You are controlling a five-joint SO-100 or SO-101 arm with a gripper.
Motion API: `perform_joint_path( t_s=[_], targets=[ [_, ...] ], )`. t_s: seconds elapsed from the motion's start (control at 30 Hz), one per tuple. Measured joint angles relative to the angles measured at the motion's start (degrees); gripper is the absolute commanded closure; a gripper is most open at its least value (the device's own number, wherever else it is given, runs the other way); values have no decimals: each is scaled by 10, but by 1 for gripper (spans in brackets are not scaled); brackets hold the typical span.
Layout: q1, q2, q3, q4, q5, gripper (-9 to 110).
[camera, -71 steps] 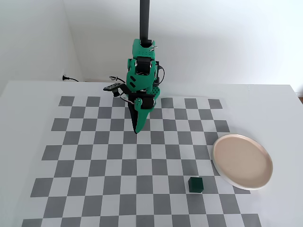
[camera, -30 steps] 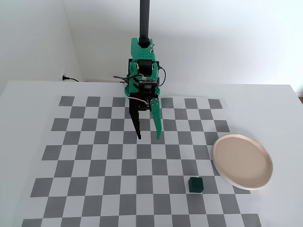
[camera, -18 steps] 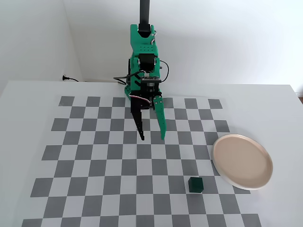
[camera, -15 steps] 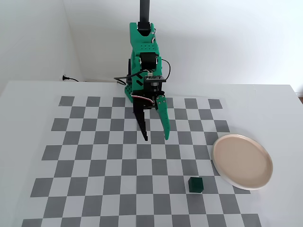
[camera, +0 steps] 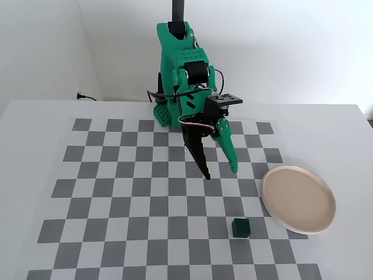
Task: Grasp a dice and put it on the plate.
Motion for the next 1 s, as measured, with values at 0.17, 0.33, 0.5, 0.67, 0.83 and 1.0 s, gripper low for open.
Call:
perform_joint_path(
  t_s=[0.17,0.33,0.5,0.67,0.83,1.0],
  targets=[
    [-28,-41,-34,5,0,77],
    [-54,-70,-40,5,0,76],
    [-66,-115,-62,5,0,76],
    [-66,-184,-111,5,11,76],
    [-66,-250,-158,5,26,76],
    [-66,-309,-201,5,39,76]
  ],
)
